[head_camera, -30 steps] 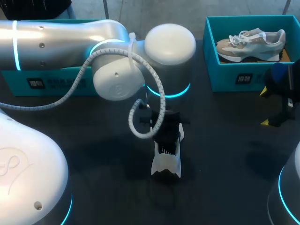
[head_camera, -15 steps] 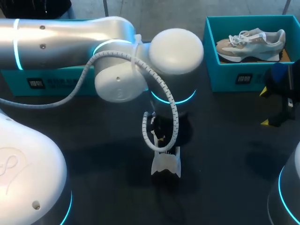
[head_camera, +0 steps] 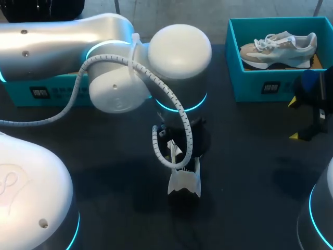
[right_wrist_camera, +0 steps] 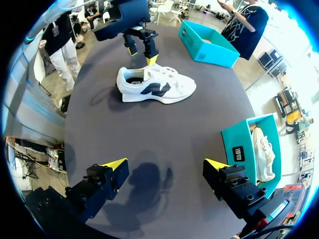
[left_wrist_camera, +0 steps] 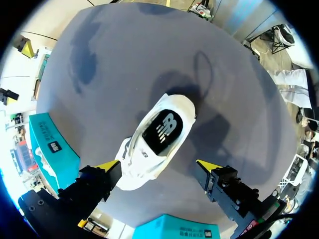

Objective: Take the shoe out of the shoebox, open the shoe tongue, remove and reinsert the insole, then place the shoe into the shoebox

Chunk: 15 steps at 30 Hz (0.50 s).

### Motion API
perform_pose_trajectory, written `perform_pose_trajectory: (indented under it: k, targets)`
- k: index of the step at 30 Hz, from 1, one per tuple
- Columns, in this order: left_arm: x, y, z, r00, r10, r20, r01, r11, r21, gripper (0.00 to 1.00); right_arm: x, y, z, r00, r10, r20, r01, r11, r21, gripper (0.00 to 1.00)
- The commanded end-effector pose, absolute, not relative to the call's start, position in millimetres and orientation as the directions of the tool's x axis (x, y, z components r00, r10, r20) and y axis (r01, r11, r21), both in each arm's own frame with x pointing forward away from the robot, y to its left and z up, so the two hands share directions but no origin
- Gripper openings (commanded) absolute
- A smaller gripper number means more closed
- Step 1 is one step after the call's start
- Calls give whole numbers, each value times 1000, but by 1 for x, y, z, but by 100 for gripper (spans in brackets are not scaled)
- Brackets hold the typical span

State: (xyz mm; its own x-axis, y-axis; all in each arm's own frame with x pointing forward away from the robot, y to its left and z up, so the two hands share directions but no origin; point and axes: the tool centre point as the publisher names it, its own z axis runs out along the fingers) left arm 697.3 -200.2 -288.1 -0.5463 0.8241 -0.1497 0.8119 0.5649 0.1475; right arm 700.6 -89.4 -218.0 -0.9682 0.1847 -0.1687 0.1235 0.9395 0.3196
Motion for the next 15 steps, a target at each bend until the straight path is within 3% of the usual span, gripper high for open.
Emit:
perform_pose_trajectory:
  k: [1,7,9,15]
  targets:
    - [697,-198,-288,-544,825,-154,814,563,145,100,700,-89,-219,-968,186,-170,125,940,317,100]
    - [697,-192,-288,-558,818,-135,804,574,154,100,700,-89,-219,-968,186,-170,125,940,317,100]
    - [692,-189,-279,-613,775,-153,780,625,36,100,700,-89,-219,-968,186,-170,125,940,317,100]
    - [677,-179,-258,-800,564,-206,584,810,-51,100,700,-89,-219,-968,186,-170,125,940,317,100]
